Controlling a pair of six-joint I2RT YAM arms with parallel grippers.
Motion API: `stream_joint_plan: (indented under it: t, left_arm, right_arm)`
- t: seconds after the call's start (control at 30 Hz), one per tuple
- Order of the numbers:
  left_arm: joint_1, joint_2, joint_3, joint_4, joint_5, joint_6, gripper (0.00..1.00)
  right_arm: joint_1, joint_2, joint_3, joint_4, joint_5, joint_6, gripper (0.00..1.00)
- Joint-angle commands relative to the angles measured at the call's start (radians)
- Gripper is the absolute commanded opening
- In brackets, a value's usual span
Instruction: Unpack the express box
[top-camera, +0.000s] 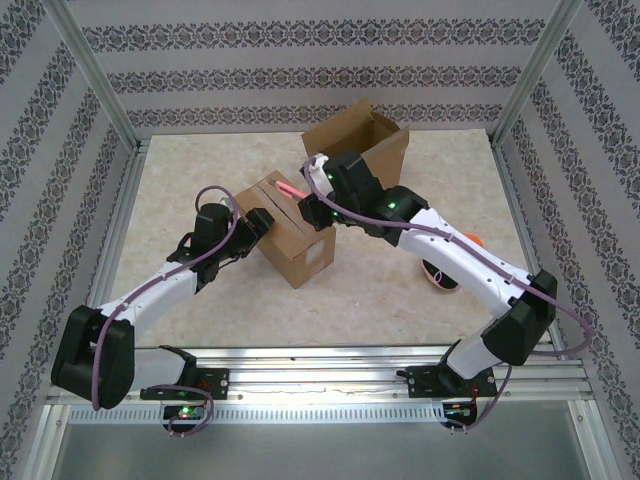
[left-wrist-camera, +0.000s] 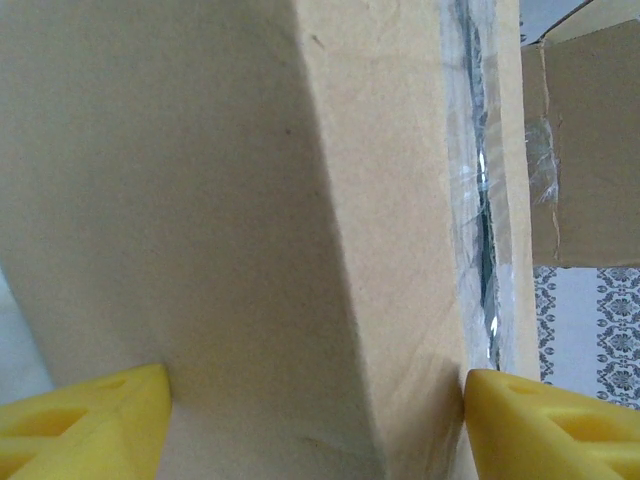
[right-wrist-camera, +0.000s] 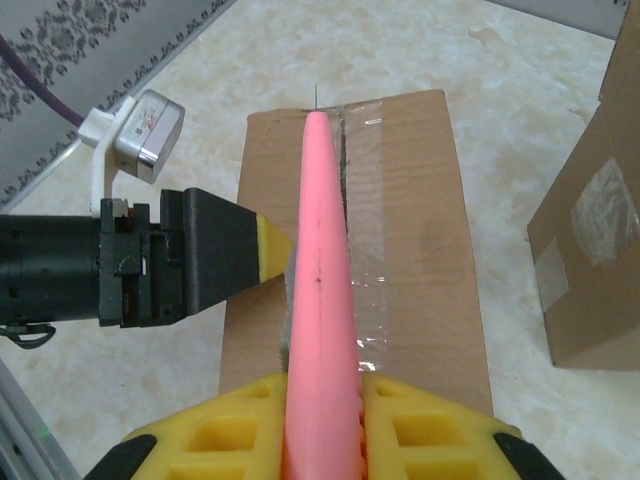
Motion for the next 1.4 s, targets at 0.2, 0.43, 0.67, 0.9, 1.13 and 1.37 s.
stream_joint_plan:
  t: [0.2, 0.43, 0.67, 0.9, 1.13, 1.37]
  left_arm:
    - [0.012, 0.017, -0.037, 0.056, 0.003, -0.020, 0.73]
    - [0.012, 0.006, -0.068, 0.069, 0.006, -0.020, 0.74]
    - [0.012, 0.006, -0.099, 0.128, 0.021, -0.028, 0.74]
    - [0.012, -0.008, -0.101, 0.102, 0.005, -0.021, 0.74]
    - [0.012, -0.009, -0.079, 0.048, -0.013, -0.008, 0.74]
    - [0.011, -0.008, -0.070, 0.028, -0.017, -0.001, 0.74]
  right_arm:
    - [0.039, 0.079, 0.108, -0.065, 0.109, -0.040, 0.00]
    - [0.093, 0.158, 0.199, -0.124, 0.261, -0.050, 0.00]
    - [0.144, 0.215, 0.235, -0.098, 0.367, -0.087, 0.00]
    - [0.150, 0.269, 0.266, -0.079, 0.410, -0.132, 0.00]
    - [0.150, 0.321, 0.298, -0.071, 0.411, -0.159, 0.00]
    - [0.149, 0.367, 0.346, -0.074, 0.416, -0.172, 0.00]
